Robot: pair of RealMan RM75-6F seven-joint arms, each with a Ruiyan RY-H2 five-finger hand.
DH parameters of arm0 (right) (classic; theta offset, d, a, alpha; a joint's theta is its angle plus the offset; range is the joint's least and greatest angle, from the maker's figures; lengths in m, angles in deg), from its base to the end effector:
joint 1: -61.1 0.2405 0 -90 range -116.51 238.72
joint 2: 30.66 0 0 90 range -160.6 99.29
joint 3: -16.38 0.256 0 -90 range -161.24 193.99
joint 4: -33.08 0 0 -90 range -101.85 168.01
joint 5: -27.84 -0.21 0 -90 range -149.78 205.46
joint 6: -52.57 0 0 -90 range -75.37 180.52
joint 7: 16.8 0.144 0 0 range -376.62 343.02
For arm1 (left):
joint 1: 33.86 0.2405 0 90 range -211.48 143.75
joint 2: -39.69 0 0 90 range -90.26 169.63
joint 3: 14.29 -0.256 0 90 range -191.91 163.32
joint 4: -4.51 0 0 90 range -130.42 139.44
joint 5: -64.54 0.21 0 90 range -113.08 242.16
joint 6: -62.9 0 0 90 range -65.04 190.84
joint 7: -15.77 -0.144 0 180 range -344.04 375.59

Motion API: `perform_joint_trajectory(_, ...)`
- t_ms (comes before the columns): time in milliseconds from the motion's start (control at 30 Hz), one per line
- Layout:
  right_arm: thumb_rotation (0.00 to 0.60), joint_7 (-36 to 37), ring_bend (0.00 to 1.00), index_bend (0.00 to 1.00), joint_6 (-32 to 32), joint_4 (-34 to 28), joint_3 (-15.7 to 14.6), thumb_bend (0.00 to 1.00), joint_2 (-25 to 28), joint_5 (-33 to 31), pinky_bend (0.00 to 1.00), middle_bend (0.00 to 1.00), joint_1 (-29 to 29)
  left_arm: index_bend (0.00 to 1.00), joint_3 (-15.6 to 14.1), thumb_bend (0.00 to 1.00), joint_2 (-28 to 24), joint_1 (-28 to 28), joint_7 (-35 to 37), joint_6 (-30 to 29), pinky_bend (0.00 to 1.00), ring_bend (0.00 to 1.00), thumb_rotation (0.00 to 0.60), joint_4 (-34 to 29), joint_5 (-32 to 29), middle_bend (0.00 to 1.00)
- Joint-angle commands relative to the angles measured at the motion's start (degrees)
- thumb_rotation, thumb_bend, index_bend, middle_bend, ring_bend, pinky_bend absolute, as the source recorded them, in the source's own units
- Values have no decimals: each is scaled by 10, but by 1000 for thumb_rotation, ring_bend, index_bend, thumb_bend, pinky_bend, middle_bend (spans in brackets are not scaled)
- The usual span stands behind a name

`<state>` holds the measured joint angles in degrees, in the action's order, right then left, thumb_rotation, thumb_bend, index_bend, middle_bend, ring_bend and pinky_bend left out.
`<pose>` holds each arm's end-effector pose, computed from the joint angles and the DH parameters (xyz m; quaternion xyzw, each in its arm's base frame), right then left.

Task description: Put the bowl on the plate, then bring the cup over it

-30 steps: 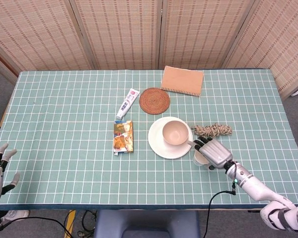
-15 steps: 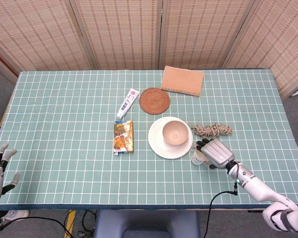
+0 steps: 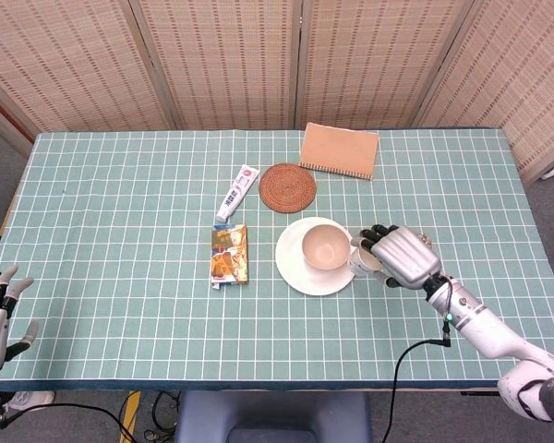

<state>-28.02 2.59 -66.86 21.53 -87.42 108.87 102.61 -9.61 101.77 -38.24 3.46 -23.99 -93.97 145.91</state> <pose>-0.1675 -0.3292 0.1189 0.8252 -0.2475 0.3011 0.4088 -0.3002 0.1830 0.1730 -0.5855 -0.3495 -0.3459 0.6445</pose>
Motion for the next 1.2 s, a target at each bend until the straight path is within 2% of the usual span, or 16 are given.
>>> perform_joint_trajectory(33, 600, -20, 242, 250, 38, 11, 26, 299, -14, -38, 466, 269, 35, 195, -1, 326, 1, -1, -1, 1, 0, 85, 600, 1, 1, 11)
perform_joint_trajectory(300, 600, -68, 242, 250, 108, 72, 40, 299, -84, -99, 466, 268, 99, 195, -1, 326, 0, -1, 0, 0, 0, 85, 600, 1, 5, 11)
perform_joint_trajectory(500, 600, -101, 244, 251, 134, 127, 36, 298, -139, -135, 466, 260, 133, 195, -3, 325, -1, 1, 2, -1, 0, 85, 600, 2, 3, 11)
perform_joint_trajectory(733, 600, -128, 206, 235, 148, 157, 26, 298, -170, -163, 455, 221, 157, 195, -3, 325, -1, 3, 5, -3, 0, 85, 600, 5, 2, 11)
perform_joint_trajectory(867, 600, -140, 135, 31, 145, 157, 19, 288, -174, -179, 374, 128, 161, 195, -4, 326, 0, 3, 6, -2, 0, 85, 600, 7, 3, 11)
perform_joint_trajectory(900, 600, -142, 130, 13, 141, 155, 17, 287, -173, -182, 365, 120, 161, 194, -4, 325, 0, 2, 7, -1, 0, 85, 600, 7, 2, 11)
perform_joint_trajectory(1067, 600, -141, 119, 0, 117, 130, 11, 287, -147, -186, 353, 84, 148, 194, -3, 326, 2, 0, 7, 2, 0, 85, 600, 9, 2, 11)
perform_joint_trajectory(1200, 600, -122, 118, 0, 71, 93, 9, 287, -111, -178, 353, 91, 116, 194, -1, 326, 2, -4, 7, 7, 0, 85, 600, 11, 1, 11)
